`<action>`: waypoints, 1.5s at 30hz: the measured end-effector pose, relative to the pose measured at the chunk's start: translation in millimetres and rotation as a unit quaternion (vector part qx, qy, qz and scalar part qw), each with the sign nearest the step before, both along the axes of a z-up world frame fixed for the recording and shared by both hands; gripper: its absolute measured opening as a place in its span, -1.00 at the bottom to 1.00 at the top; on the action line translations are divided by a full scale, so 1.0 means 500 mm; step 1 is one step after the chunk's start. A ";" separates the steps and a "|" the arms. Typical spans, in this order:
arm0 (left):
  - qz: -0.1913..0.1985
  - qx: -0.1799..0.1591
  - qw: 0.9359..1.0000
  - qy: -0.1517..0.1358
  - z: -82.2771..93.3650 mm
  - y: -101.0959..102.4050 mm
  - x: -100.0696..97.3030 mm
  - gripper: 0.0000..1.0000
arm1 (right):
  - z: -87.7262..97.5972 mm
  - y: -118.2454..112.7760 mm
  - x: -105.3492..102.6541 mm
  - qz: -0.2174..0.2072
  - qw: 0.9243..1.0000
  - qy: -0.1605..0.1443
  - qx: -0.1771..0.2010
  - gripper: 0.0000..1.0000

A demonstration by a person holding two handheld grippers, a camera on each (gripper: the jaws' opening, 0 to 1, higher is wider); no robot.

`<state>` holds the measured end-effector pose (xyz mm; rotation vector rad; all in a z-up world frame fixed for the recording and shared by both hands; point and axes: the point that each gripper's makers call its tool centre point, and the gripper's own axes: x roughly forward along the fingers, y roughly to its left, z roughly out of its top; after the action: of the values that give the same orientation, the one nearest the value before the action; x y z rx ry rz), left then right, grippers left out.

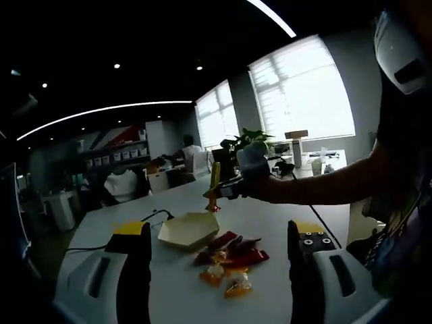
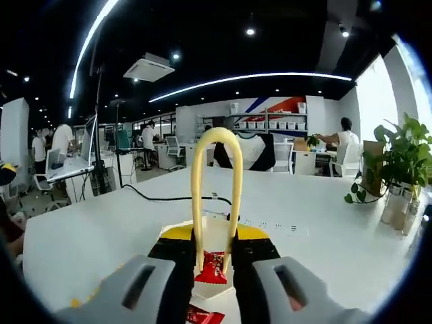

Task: Place the target food into the container with the food tongs after gripping and lifting it, then release it inside without dropping or visibly crushing the food.

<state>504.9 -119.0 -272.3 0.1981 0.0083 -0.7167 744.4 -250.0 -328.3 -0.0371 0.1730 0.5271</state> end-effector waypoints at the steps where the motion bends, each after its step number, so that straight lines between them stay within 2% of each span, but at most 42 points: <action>1: 0.000 0.001 1.000 0.002 -0.002 0.000 0.001 0.76 | -0.008 0.006 0.009 0.003 1.000 0.003 -0.003 -0.70; 4: 0.004 0.004 1.000 0.002 -0.004 0.002 0.004 0.76 | -0.028 0.017 0.029 0.009 1.000 0.015 0.005 -0.70; 10: -0.001 0.003 1.000 -0.004 0.006 -0.001 0.001 0.76 | -0.063 0.031 0.049 0.018 1.000 0.024 -0.008 -0.70; 16: 0.001 0.007 1.000 -0.001 0.001 0.002 0.006 0.76 | -0.114 0.040 0.052 0.021 0.999 0.049 -0.010 -0.70; 20: 0.005 0.008 1.000 0.003 0.000 0.007 0.007 0.76 | -0.132 0.047 0.050 0.027 0.998 0.055 -0.016 -0.71; 21: 0.005 0.009 1.000 0.002 0.000 0.007 0.006 0.76 | -0.140 0.045 0.050 0.027 0.997 0.055 -0.040 -0.71; 26: 0.008 0.012 1.000 0.006 -0.004 0.012 0.005 0.76 | -0.156 0.056 0.047 0.033 0.996 0.066 -0.042 -0.71; 32: 0.014 0.009 1.000 0.004 -0.001 0.019 0.003 0.76 | -0.161 0.062 0.044 0.036 0.996 0.074 -0.040 -0.69; 34: 0.015 0.010 1.000 0.004 -0.002 0.020 0.003 0.76 | -0.163 0.061 0.046 0.034 0.996 0.066 -0.055 -0.64; 39: 0.017 0.011 1.000 0.005 -0.003 0.023 0.002 0.75 | -0.161 0.061 0.041 0.040 0.996 0.067 -0.052 -0.61; 45: 0.018 0.012 1.000 0.006 -0.003 0.025 0.001 0.74 | -0.129 0.048 0.044 0.028 0.998 0.053 -0.032 -0.61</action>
<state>505.4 -106.7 -274.0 0.2171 0.0322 -0.6822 766.4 -226.1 -392.8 -0.0758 0.2938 0.5792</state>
